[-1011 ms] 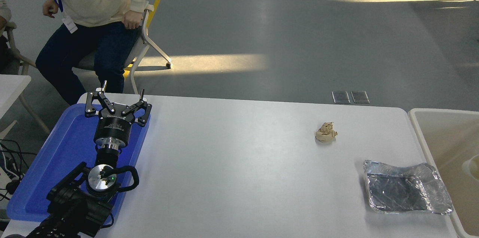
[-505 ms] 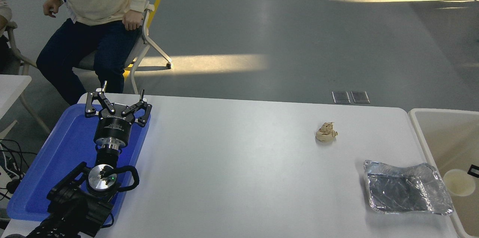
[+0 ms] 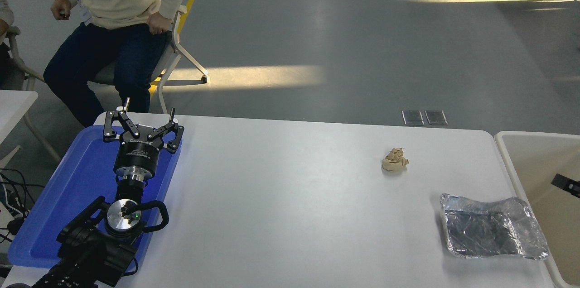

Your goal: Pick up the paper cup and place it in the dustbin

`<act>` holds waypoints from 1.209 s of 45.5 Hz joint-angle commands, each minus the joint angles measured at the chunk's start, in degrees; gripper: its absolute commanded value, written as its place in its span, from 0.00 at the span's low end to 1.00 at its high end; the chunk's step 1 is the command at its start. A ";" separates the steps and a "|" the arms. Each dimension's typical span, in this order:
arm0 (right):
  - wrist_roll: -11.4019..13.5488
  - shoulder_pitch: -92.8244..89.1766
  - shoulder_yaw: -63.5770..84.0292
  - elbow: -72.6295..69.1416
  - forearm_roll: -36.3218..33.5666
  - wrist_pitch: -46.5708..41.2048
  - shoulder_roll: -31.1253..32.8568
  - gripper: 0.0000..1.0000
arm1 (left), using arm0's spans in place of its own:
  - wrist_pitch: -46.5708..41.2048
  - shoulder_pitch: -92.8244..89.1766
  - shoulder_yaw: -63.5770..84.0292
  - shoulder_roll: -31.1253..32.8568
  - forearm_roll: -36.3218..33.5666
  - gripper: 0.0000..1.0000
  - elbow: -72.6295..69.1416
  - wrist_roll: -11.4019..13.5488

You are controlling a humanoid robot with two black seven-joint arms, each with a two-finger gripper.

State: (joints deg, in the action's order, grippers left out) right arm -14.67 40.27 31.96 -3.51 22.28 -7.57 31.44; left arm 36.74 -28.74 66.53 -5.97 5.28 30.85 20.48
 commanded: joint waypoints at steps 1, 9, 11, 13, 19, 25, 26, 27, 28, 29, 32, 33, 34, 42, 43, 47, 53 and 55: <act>-0.53 7.53 0.47 -0.18 0.30 -6.05 -0.07 0.99 | 0.09 0.00 0.00 0.00 -0.01 1.00 0.00 0.00; -0.53 13.07 1.09 -0.79 1.18 -8.25 -0.42 0.99 | 0.09 0.00 0.00 0.00 -0.01 1.00 0.00 0.00; -0.53 14.39 2.05 -1.05 1.36 -9.30 -0.42 0.99 | 0.09 0.00 0.00 0.00 -0.01 1.00 0.00 0.00; -0.53 15.88 3.28 -1.76 1.62 -10.36 -0.42 0.99 | 0.09 0.00 0.00 0.00 -0.01 1.00 0.00 0.00; -0.53 20.63 4.87 -6.58 1.98 -10.62 0.28 0.99 | 0.09 0.00 0.00 0.00 -0.01 1.00 0.00 0.00; -0.36 27.30 8.03 -14.66 3.91 -10.45 3.18 0.99 | 0.09 0.00 0.00 0.00 -0.01 1.00 0.00 0.00; -0.27 28.45 8.30 -16.33 4.34 -10.45 3.71 0.99 | 0.09 0.00 0.00 0.00 -0.01 1.00 0.00 0.00; -0.18 29.59 8.65 -18.09 4.96 -10.45 4.32 0.99 | 0.09 0.00 0.00 0.00 -0.01 1.00 0.00 0.00; -0.09 30.82 8.91 -19.93 5.66 -10.36 5.02 0.99 | 0.09 0.00 0.00 0.00 -0.01 1.00 0.00 0.00; 0.00 31.96 9.17 -21.69 6.36 -10.27 5.73 0.99 | 0.09 0.00 0.00 0.00 -0.01 1.00 0.00 0.00; 0.08 35.57 9.44 -26.97 9.00 -10.18 7.57 0.99 | 0.09 0.00 0.00 0.00 -0.01 1.00 0.00 0.00; 0.17 36.71 9.53 -28.72 9.79 -10.10 7.93 0.99 | 0.09 0.00 0.00 0.00 -0.01 1.00 0.00 0.00; 0.17 37.59 9.62 -30.22 10.58 -10.10 8.37 0.99 | 0.09 0.00 0.00 0.00 -0.01 1.00 0.00 0.00; 0.35 44.71 12.33 -41.82 13.93 -10.27 11.88 1.00 | 0.09 0.00 0.00 0.00 -0.01 1.00 0.00 0.00; 0.44 45.85 13.12 -43.32 13.93 -10.27 11.97 1.00 | 0.09 0.00 0.00 0.00 -0.01 1.00 0.00 0.00; 0.61 50.77 16.90 -50.26 13.84 -10.18 12.24 1.00 | 0.09 0.00 0.00 0.00 -0.09 1.00 0.00 0.00; 0.61 58.42 23.14 -59.93 13.49 -9.83 12.24 1.00 | 0.09 0.00 0.00 0.00 -0.09 1.00 0.00 0.00; 0.61 61.41 25.52 -63.27 13.23 -9.83 11.54 1.00 | 0.09 0.00 0.00 0.00 -0.09 1.00 0.00 0.00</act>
State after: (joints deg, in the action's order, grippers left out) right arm -14.23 88.16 47.99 -49.32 34.80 -17.62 42.39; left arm 36.83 -28.74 66.53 -5.98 5.23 30.86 20.48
